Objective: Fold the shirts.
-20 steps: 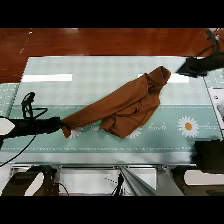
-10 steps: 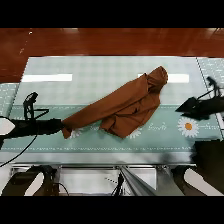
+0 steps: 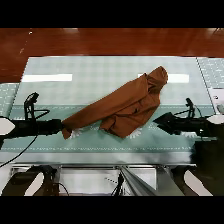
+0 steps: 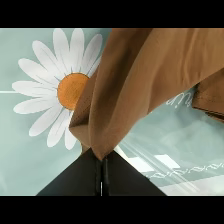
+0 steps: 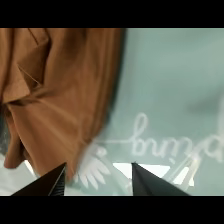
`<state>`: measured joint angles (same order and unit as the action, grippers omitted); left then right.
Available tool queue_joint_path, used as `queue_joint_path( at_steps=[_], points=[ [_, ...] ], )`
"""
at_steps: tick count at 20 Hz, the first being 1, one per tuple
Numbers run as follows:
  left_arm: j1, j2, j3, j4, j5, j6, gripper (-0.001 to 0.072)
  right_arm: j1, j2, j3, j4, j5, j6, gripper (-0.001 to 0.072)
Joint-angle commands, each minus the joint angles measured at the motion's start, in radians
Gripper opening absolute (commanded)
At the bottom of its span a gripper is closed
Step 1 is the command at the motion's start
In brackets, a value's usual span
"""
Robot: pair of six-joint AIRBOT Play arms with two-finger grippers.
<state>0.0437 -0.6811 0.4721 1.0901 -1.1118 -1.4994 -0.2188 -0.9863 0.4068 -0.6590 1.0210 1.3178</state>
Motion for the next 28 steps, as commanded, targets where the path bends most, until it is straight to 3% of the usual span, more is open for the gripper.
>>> queue_joint_path(
  at_steps=[1,6,10,11,13,14,15,18,20,24,28],
  points=[
    [0.0,0.0,0.0,0.0,0.0,0.004,0.0019,0.186,0.004,-0.024,0.049,-0.292,0.123,0.0483],
    [0.0,0.0,0.0,-0.003,0.0,0.004,0.0019,0.307,-0.086,-0.024,0.055,-0.361,0.164,0.0483],
    [0.0,0.0,0.0,-0.037,0.002,0.004,0.0019,0.405,-0.15,-0.024,0.159,-0.472,0.151,0.0467],
    [0.0,0.0,0.001,-0.037,0.002,0.004,0.0019,0.433,-0.163,-0.024,0.197,-0.505,0.151,0.0412],
    [0.0,0.0,0.001,-0.038,0.004,0.004,0.0019,0.466,-0.178,-0.018,0.249,-0.533,0.143,0.0083],
    [0.0,0.0,0.005,-0.045,0.001,0.004,0.0019,0.465,-0.17,-0.006,0.259,-0.522,0.127,0.0025],
    [0.0,0.002,0.018,-0.065,-0.003,0.01,0.0019,0.458,-0.149,0.016,0.254,-0.502,0.087,0.0025],
    [0.0,0.002,0.108,-0.276,-0.005,0.104,0.0018,0.394,-0.024,0.138,0.235,-0.364,-0.033,0.0025],
    [0.001,0.002,0.212,-0.515,0.022,0.187,0.0019,0.333,0.078,0.252,0.159,-0.27,-0.033,0.0025],
    [0.047,0.002,0.473,-1.023,0.14,0.453,0.0019,0.172,0.267,0.518,-0.007,-0.077,0.025,0.0024],
    [0.156,0.003,0.658,-1.12,0.263,0.459,0.0019,-0.01,0.377,0.708,-0.059,0.055,0.055,0.0024]
  ],
)
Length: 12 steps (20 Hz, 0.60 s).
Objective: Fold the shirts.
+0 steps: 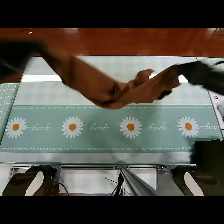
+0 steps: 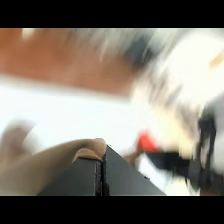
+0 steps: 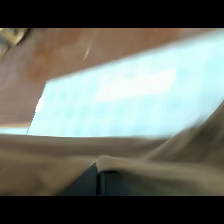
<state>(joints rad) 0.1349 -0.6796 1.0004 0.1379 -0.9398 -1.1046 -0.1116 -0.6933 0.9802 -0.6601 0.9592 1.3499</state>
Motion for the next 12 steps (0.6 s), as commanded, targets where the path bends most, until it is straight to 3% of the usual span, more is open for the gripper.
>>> queue_joint_path(
  at_steps=[1,5,12],
  points=[
    [0.102,0.003,0.15,-0.167,0.095,0.064,0.0019,-0.157,0.1,0.174,-0.058,0.143,0.023,0.0024],
    [0.22,0.048,0.16,-0.158,0.09,0.044,0.0019,-0.28,0.12,0.341,-0.056,0.222,0.023,0.0024],
    [0.257,0.253,0.161,-0.035,0.068,0.043,0.0018,-0.293,0.119,0.55,-0.059,0.162,0.023,0.0023]
  ],
)
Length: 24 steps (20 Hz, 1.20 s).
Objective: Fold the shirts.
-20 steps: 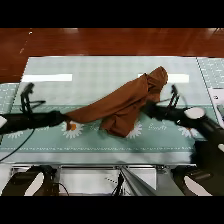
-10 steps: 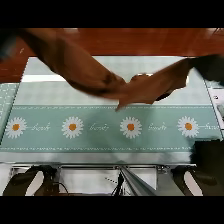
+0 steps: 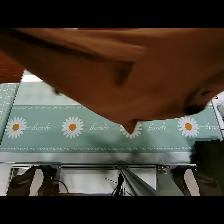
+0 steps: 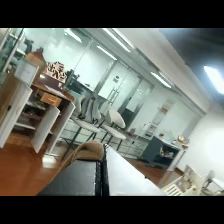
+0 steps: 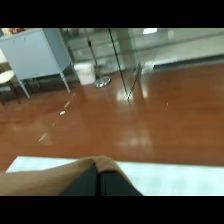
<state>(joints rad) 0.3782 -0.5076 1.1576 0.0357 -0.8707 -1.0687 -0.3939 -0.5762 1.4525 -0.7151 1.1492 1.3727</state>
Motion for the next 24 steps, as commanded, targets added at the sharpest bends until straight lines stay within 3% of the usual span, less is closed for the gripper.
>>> queue_joint_path(
  at_steps=[1,5,8,12,15,17,20,24],
  points=[
    [0.014,0.115,0.008,0.121,-0.001,0.01,0.0018,-0.01,0.002,0.096,-0.008,-0.055,0.0,0.0023],
    [0.014,0.237,0.039,0.373,-0.002,-0.01,0.0018,-0.01,0.002,0.14,-0.014,-0.138,0.014,0.0023],
    [0.014,0.306,0.071,0.591,-0.036,-0.134,0.0018,-0.01,0.002,0.177,-0.031,-0.121,0.021,0.0024],
    [0.014,0.335,0.151,0.861,-0.244,-0.285,0.0018,-0.01,0.001,0.277,-0.231,0.003,0.101,0.0023],
    [0.014,0.333,0.168,0.919,-0.364,-0.299,0.0017,-0.01,-0.009,0.314,-0.312,0.171,0.135,0.0023],
    [0.014,0.319,0.167,0.966,-0.467,-0.369,0.0017,-0.01,-0.034,0.314,-0.339,0.325,0.135,0.0023],
    [0.014,0.272,0.161,1.043,-0.595,-0.412,0.0017,-0.01,-0.133,0.314,-0.362,0.542,0.089,0.0023],
    [0.014,0.15,0.113,1.013,-0.597,-0.481,0.0017,-0.006,-0.349,0.314,-0.307,0.488,0.089,0.0023]
  ],
)
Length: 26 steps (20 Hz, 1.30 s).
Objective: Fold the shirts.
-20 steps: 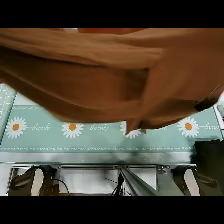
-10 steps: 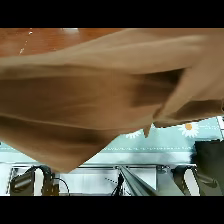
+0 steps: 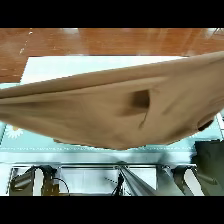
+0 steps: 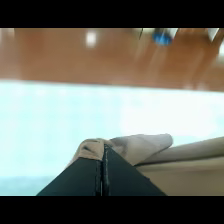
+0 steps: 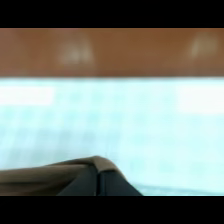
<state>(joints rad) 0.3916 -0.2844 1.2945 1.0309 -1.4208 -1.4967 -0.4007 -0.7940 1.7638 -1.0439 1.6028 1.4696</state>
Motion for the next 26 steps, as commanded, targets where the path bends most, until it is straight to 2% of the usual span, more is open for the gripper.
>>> queue_joint_path(
  at_steps=[1,5,8,10,14,17,19,23,24,25,26],
  points=[
    [0.001,-0.114,-0.038,0.002,-0.037,-0.053,0.0018,0.001,-0.194,0.003,0.049,0.023,-0.008,0.0023],
    [0.001,-0.321,-0.093,-0.073,0.111,0.002,0.0019,0.053,-0.44,0.003,0.081,-0.046,-0.008,0.0023],
    [-0.009,-0.512,-0.1,-0.095,0.253,0.053,0.0018,0.126,-0.579,0.003,0.083,-0.288,0.002,0.0023],
    [-0.042,-0.654,-0.1,-0.147,0.352,0.119,0.0019,0.173,-0.655,0.003,0.083,-0.45,0.013,0.0023],
    [-0.135,-0.939,-0.1,-0.201,0.465,0.188,0.0019,0.247,-0.806,0.003,0.079,-0.625,0.035,0.0023],
    [-0.187,-1.125,-0.1,-0.202,0.467,0.187,0.0019,0.262,-0.915,0.003,0.051,-0.631,0.05,0.0024],
    [-0.216,-1.215,-0.1,-0.202,0.452,0.187,0.002,0.262,-0.983,0.003,0.02,-0.575,0.051,0.0024],
    [-0.228,-1.292,-0.1,-0.204,0.395,0.188,0.0021,0.262,-1.058,0.003,-0.033,-0.483,0.049,0.0025],
    [-0.22,-1.292,-0.096,-0.204,0.385,0.188,0.0049,0.262,-1.058,0.003,-0.033,-0.485,0.048,0.0025],
    [-0.201,-1.292,-0.077,-0.203,0.352,0.188,0.0141,0.256,-1.051,0.003,-0.027,-0.483,0.046,0.0027],
    [-0.174,-1.292,-0.045,-0.203,0.303,0.187,0.0259,0.249,-1.038,0.003,-0.024,-0.475,0.045,0.0083]
  ],
)
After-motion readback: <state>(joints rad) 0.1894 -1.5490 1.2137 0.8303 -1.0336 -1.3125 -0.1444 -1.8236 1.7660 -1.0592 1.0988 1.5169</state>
